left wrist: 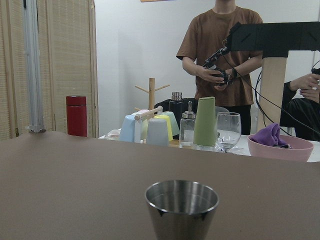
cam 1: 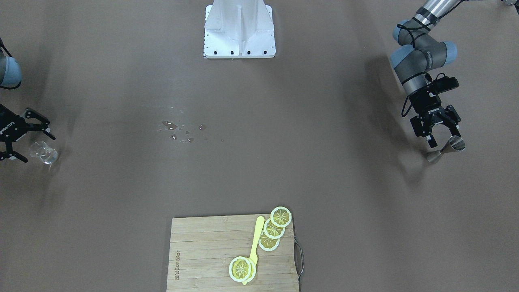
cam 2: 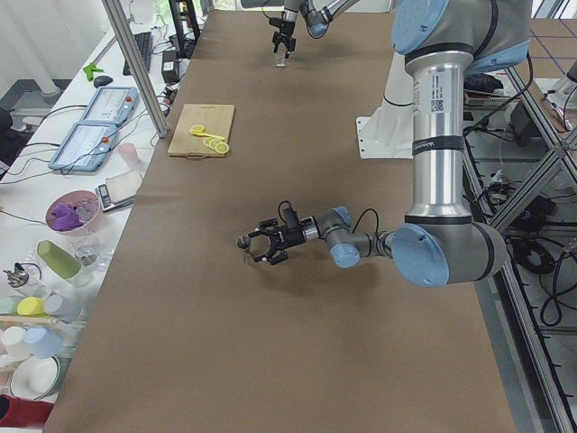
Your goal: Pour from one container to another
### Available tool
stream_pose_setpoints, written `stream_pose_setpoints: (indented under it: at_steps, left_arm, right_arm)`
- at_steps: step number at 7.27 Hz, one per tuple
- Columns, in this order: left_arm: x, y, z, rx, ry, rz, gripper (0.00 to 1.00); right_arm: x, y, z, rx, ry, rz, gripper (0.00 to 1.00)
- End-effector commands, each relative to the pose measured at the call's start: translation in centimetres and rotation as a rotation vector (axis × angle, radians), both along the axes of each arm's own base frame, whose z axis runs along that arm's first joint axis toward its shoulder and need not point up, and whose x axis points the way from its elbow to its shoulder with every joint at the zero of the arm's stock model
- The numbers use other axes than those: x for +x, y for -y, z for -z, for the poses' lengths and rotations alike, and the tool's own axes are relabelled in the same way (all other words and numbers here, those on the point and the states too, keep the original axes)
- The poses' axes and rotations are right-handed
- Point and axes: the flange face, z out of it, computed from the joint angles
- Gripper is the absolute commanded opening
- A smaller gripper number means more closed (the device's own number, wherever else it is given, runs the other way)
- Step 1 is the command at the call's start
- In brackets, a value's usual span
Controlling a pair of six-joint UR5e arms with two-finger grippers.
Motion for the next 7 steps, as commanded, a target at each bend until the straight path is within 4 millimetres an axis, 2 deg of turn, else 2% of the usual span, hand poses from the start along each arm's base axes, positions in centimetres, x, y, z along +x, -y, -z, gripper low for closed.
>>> stream_pose_setpoints:
  at_steps: [1,3,6,7]
  left_arm:
    - [0.4,-0.1,-0.1,-0.005,0.002,-0.009,0.96]
    - [0.9,0.0,-0.2,-0.011,0.008,-0.011,0.96]
    - [0.5,0.9,-0.4,-0.038,-0.006,-0.008,0.96]
    - [0.2,1.6,-0.6,-0.043,-0.002,0.008,0.96]
  right_arm:
    - [-0.6,0.8,-2.1,0.025,0.014,0.005,1.00]
    - [-0.7,0.9,-1.0,0.053,0.040,0.001,1.00]
    - [0.0,0.0,-1.8,0.124,0.074,-0.006,1.00]
    - [0.1,0.2,-1.7,0.133,0.066,-0.037,1.00]
